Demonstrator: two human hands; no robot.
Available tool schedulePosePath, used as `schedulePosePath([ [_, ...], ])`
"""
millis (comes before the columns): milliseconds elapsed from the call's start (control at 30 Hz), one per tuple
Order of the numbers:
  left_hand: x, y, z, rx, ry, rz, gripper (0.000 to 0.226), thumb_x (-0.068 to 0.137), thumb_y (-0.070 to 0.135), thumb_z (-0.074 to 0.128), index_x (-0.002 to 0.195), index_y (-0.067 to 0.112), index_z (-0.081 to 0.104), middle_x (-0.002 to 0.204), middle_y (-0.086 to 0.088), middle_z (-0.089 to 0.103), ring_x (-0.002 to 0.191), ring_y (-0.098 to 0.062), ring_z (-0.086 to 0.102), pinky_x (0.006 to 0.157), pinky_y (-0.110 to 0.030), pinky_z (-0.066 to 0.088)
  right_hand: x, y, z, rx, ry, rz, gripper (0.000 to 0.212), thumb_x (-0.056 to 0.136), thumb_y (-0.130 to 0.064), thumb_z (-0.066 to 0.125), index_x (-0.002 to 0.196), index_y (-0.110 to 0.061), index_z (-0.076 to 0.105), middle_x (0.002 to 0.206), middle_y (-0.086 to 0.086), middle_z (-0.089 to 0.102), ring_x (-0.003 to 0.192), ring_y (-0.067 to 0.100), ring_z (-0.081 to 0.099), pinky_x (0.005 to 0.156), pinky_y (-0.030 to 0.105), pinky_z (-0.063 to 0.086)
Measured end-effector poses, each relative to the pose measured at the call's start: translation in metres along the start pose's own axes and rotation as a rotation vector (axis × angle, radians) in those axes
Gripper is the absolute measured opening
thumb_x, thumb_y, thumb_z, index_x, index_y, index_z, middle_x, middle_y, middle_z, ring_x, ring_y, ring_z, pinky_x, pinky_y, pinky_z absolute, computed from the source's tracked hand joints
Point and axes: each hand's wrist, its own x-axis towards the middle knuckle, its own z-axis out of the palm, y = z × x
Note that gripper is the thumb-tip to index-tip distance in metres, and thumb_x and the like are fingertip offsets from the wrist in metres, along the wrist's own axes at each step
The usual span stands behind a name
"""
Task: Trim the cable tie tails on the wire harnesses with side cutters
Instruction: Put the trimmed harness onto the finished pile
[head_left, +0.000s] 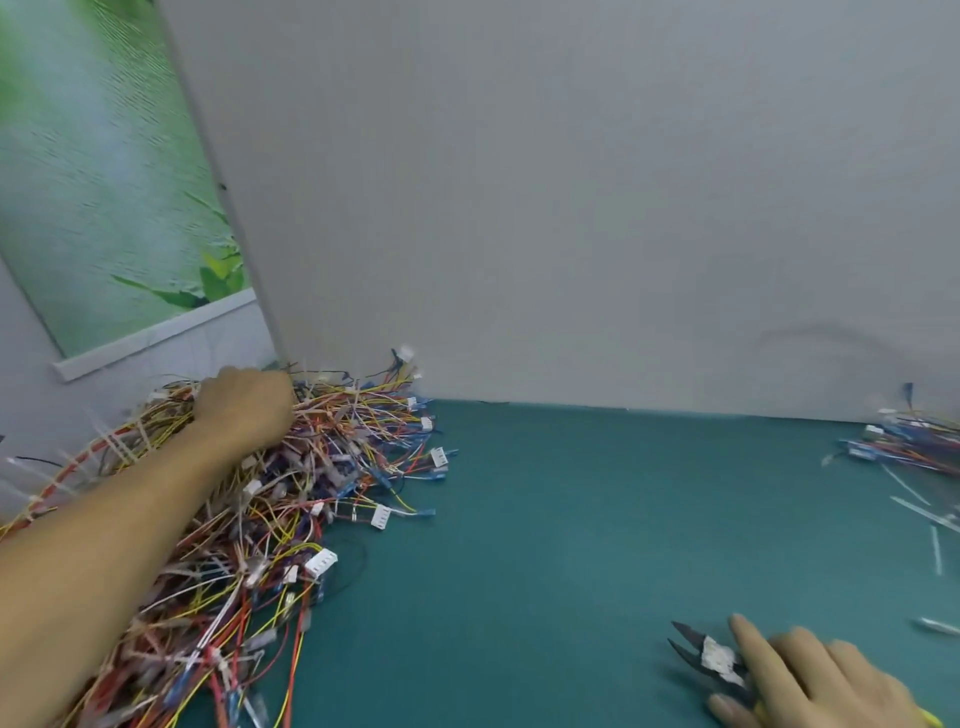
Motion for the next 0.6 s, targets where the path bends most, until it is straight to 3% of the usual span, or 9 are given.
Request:
schedulePosePath([
  [67,0.006,-0.002,0.004,0.063,-0.051,0.062,0.023,0.095,0.029,0.048,0.076,0.018,0.056,0.072,0.001,0.054,0.069,-0.019,0.054,0.072,-0.036,0.054,-0.002,0.001,0.001,-0.009,-0.013,-0.002,0.081,0.098,-0.052,0.019,0.075,0.0,0.077,0.05,0.011,0.054,0.034,0.025,0.045,0.041,0.028,0.042],
  [133,0.007,-0.003,0.003,0.048,-0.067,0.111,0.028,0.094,0.042,0.051,0.077,0.02,0.058,0.074,0.002,0.058,0.072,-0.019,0.057,0.07,-0.035,0.054,-0.004,0.002,0.001,-0.008,-0.013,0.007,0.081,0.098,-0.053,0.019,0.076,-0.001,0.077,0.051,0.011,0.053,0.035,0.026,0.045,0.041,0.028,0.042],
  [200,0.002,-0.002,-0.001,0.076,-0.028,0.158,0.015,0.095,0.029,0.052,0.09,0.02,0.062,0.077,0.001,0.06,0.073,-0.019,0.057,0.066,-0.034,0.053,-0.006,0.002,0.003,-0.007,-0.009,0.015,0.081,0.098,-0.053,0.019,0.075,-0.001,0.077,0.05,0.011,0.053,0.036,0.025,0.046,0.042,0.028,0.043],
  [367,-0.033,0.015,-0.019,0.132,0.104,0.243,0.014,0.085,0.007,0.049,0.086,0.018,0.057,0.068,0.003,0.05,0.07,-0.02,0.052,0.058,-0.031,0.048,-0.005,0.002,0.004,-0.008,0.002,0.017,0.082,0.097,-0.053,0.018,0.073,-0.001,0.077,0.05,0.01,0.052,0.035,0.025,0.046,0.043,0.028,0.043],
  [433,-0.055,0.022,-0.021,0.169,0.233,0.29,0.02,0.083,0.007,0.051,0.098,0.017,0.06,0.086,-0.001,0.062,0.086,-0.023,0.057,0.067,-0.033,0.045,-0.005,0.003,0.004,-0.005,0.004,0.015,0.081,0.097,-0.052,0.019,0.073,-0.002,0.077,0.05,0.01,0.052,0.035,0.024,0.046,0.043,0.028,0.043],
  [500,-0.076,0.027,-0.023,0.174,0.346,0.29,0.025,0.083,0.008,0.051,0.106,0.008,0.061,0.11,-0.013,0.063,0.103,-0.031,0.054,0.085,-0.044,0.04,-0.004,0.002,0.004,-0.01,0.011,0.012,0.079,0.097,-0.051,0.021,0.072,-0.002,0.077,0.049,0.01,0.052,0.035,0.024,0.046,0.043,0.027,0.043],
  [600,-0.079,0.027,-0.037,0.082,0.469,0.176,0.027,0.075,-0.003,0.049,0.097,0.0,0.064,0.106,-0.021,0.061,0.106,-0.037,0.051,0.095,-0.051,0.023,-0.003,0.001,0.002,-0.015,0.022,0.007,0.078,0.097,-0.05,0.021,0.07,-0.002,0.076,0.049,0.01,0.051,0.035,0.023,0.045,0.044,0.027,0.044],
])
